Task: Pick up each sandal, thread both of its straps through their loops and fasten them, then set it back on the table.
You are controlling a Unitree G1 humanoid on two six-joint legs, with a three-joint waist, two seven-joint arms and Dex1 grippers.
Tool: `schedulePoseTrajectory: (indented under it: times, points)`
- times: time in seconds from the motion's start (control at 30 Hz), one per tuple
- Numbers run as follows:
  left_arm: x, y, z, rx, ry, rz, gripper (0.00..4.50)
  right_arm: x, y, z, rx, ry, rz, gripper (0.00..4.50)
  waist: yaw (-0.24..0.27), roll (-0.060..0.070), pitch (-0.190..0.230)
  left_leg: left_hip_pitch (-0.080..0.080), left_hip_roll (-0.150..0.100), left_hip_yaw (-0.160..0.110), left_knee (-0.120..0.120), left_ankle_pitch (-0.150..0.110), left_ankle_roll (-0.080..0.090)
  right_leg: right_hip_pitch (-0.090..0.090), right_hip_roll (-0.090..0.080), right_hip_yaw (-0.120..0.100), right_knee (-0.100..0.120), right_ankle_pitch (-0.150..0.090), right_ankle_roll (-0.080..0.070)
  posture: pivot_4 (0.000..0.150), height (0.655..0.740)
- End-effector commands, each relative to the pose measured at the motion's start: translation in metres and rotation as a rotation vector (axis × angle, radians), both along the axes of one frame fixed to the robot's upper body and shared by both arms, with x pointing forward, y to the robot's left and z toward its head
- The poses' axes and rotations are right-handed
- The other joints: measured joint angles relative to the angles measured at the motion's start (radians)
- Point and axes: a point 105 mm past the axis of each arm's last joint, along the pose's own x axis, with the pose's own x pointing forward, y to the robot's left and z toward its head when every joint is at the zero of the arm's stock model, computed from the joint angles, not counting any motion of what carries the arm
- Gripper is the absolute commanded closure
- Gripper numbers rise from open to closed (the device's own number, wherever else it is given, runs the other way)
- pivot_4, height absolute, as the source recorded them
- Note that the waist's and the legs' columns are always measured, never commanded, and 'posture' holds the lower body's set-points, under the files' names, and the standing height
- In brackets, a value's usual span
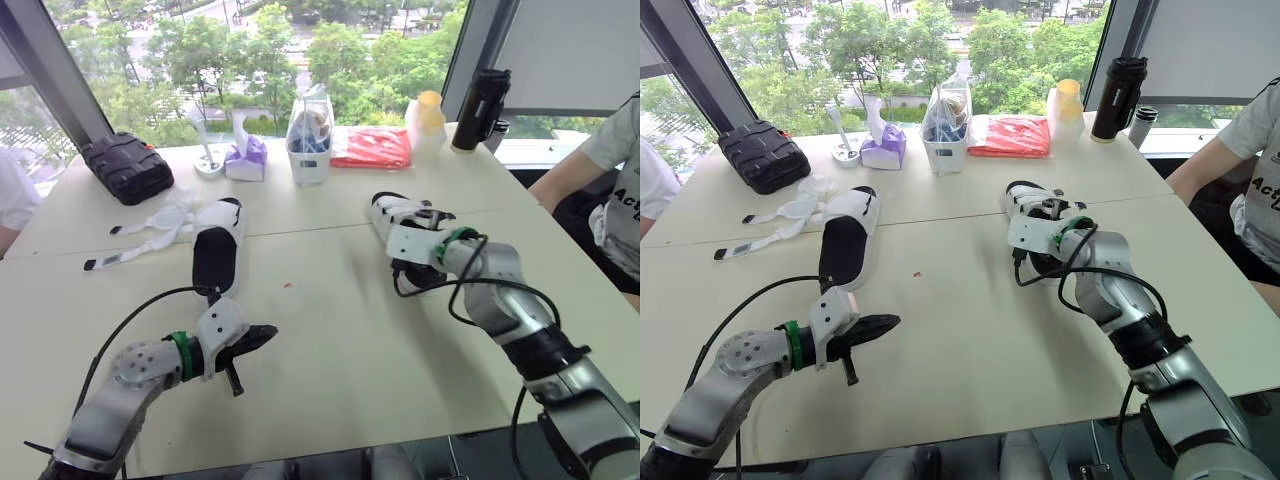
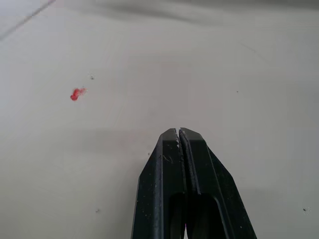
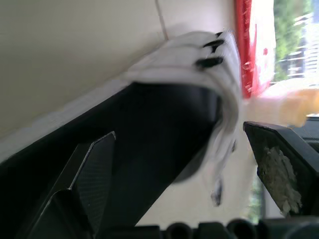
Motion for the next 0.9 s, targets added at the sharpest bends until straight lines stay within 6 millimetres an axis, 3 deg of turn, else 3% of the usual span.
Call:
schedulePoseTrajectory:
  times: [0.03, 0.2, 0.37, 0.47, 0.57, 0.8, 0.83, 0.9]
  points:
    - [0.007, 0.008, 0.014, 0.020, -0.085, 0.033, 4.50, -0.022, 0.009, 0.031, 0.176, 0.030, 0.066, 0.04, -0.003, 0.000, 0.000, 0.000, 0.000, 0.000, 0.000, 0.000, 0.000, 0.000, 0.000, 0.000, 0.000, 0.000, 0.000, 0.150, 0.7400]
    - [0.020, 0.028, 0.031, 0.148, -0.253, 0.130, 4.50, -0.062, 0.049, 0.054, 0.723, 0.294, 0.254, 0.04, -0.004, 0.000, 0.000, 0.000, 0.001, 0.000, 0.002, -0.001, 0.001, 0.001, 0.000, -0.001, 0.000, 0.000, 0.000, 0.150, 0.7400]
    - [0.044, 0.062, 0.057, 0.418, -0.504, 0.289, 4.50, -0.087, 0.071, 0.050, 1.031, 0.528, 0.381, 0.04, 0.019, 0.000, 0.000, 0.000, 0.001, 0.000, 0.004, -0.001, 0.002, 0.001, 0.000, -0.001, 0.000, 0.000, 0.000, 0.150, 0.7400]
    - [0.058, 0.078, 0.074, 0.536, -0.636, 0.397, 4.50, -0.091, 0.076, 0.043, 1.143, 0.625, 0.388, 0.04, 0.027, -0.001, 0.000, 0.000, 0.000, -0.001, 0.004, -0.002, 0.003, 0.002, 0.000, -0.002, 0.000, 0.000, 0.000, 0.150, 0.7400]
    - [0.070, 0.091, 0.087, 0.602, -0.730, 0.517, 3.69, -0.085, 0.081, 0.027, 1.124, 0.636, 0.341, 0.00, 0.026, -0.001, 0.000, -0.001, -0.001, -0.001, 0.006, -0.003, 0.004, 0.002, -0.002, -0.002, 0.000, 0.000, 0.000, 0.150, 0.7400]
    - [0.091, 0.093, 0.073, 0.672, -0.745, 0.604, 0.30, -0.079, 0.092, 0.021, 1.114, 0.624, 0.323, 0.00, 0.021, -0.001, 0.000, -0.001, -0.001, 0.000, 0.006, -0.002, 0.004, 0.000, -0.002, -0.002, 0.002, 0.000, 0.000, 0.150, 0.7400]
    - [0.095, 0.090, 0.069, 0.671, -0.739, 0.605, 0.06, -0.079, 0.092, 0.020, 1.109, 0.621, 0.322, 0.00, 0.021, -0.001, 0.000, -0.001, -0.001, 0.000, 0.006, -0.002, 0.004, 0.000, -0.002, -0.002, 0.002, 0.001, 0.000, 0.150, 0.7400]
    - [0.106, 0.086, 0.063, 0.663, -0.723, 0.623, 0.06, -0.079, 0.094, 0.018, 1.103, 0.621, 0.322, 0.00, 0.023, -0.001, 0.000, -0.001, -0.001, 0.000, 0.007, -0.002, 0.004, 0.001, -0.002, -0.002, 0.002, 0.001, 0.000, 0.150, 0.7400]
